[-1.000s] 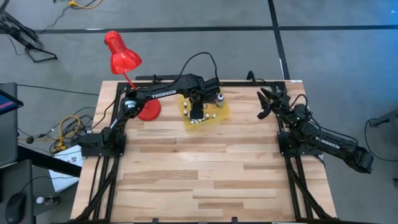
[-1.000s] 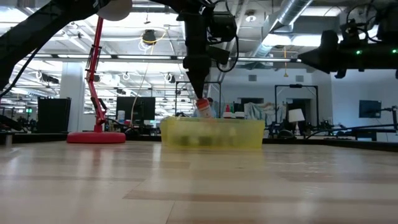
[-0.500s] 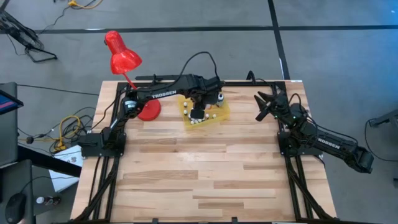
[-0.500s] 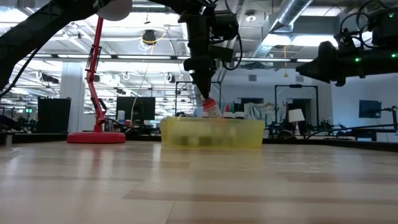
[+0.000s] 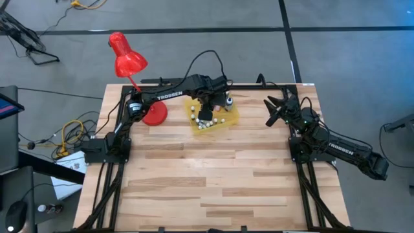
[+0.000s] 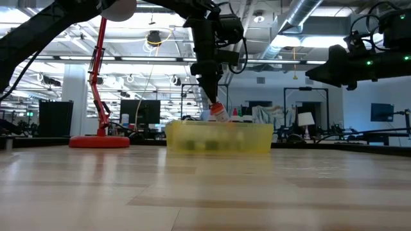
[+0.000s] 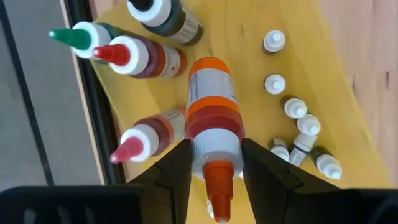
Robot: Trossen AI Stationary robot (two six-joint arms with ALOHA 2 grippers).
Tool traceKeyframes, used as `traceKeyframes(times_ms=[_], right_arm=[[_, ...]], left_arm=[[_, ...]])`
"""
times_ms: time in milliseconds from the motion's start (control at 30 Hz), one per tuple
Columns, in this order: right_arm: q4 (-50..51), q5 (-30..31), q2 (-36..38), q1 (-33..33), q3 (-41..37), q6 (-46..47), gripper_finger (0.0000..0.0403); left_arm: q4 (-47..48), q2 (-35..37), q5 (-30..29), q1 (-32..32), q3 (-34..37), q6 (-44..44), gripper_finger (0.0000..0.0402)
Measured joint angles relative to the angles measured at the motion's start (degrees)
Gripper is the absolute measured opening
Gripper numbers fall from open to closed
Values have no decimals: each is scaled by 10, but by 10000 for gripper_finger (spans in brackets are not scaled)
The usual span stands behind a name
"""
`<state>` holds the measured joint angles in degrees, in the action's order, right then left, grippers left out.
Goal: Pick & Place food coloring
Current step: Adjust the large orange food coloring bottle in the yellow bin
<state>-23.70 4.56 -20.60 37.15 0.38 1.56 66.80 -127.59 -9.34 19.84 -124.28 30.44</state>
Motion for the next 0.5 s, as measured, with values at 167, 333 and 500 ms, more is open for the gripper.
traceKeyframes(times_ms=[167, 333, 500], right_arm=[[0, -1, 0, 0, 0, 0, 123], [0, 0, 0, 0, 0, 0, 123], [0, 0, 0, 0, 0, 0, 123]], left_arm=[[-5, -1, -14, 3, 9, -5, 114], [10, -1, -14, 8, 9, -7, 114], [44, -35, -15, 10, 9, -31, 114]])
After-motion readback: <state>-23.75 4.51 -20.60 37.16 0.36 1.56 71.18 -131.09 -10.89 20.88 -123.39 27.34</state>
